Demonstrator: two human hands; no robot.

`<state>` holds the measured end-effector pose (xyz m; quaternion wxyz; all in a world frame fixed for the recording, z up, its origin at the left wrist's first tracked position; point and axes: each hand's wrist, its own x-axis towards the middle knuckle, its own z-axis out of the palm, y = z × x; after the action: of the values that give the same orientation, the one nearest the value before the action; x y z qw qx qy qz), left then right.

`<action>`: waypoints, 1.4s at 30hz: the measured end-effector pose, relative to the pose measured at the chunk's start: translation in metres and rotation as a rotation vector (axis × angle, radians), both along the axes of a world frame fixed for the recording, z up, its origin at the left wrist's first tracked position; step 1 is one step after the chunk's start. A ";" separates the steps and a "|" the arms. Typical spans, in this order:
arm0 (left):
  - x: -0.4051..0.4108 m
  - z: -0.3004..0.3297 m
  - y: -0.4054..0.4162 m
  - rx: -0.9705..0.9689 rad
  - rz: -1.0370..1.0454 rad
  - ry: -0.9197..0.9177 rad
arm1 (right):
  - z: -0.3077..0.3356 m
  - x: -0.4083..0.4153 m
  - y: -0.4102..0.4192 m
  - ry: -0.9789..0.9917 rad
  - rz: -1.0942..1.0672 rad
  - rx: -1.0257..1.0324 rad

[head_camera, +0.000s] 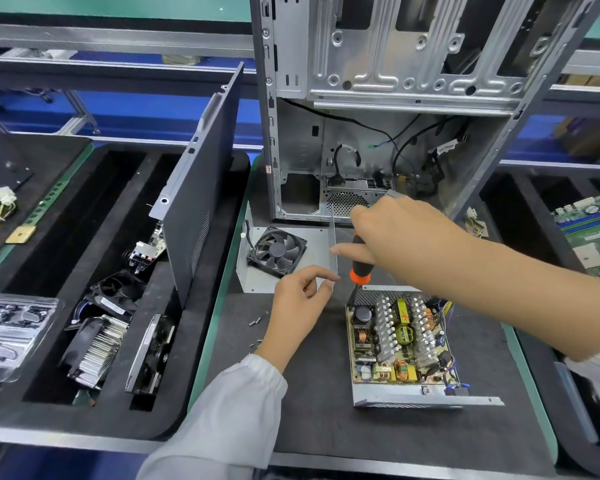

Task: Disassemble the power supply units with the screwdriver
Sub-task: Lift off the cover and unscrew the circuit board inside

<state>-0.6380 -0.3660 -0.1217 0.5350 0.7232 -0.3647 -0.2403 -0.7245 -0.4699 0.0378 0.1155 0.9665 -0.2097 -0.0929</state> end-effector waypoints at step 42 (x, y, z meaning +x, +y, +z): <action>-0.003 0.056 -0.022 -0.091 -0.504 0.077 | 0.035 -0.018 0.015 0.269 -0.016 0.289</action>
<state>-0.6410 -0.3883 -0.0654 0.5038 0.5749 -0.5233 -0.3766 -0.7430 -0.4552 0.0730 0.0020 0.9502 -0.1844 -0.2512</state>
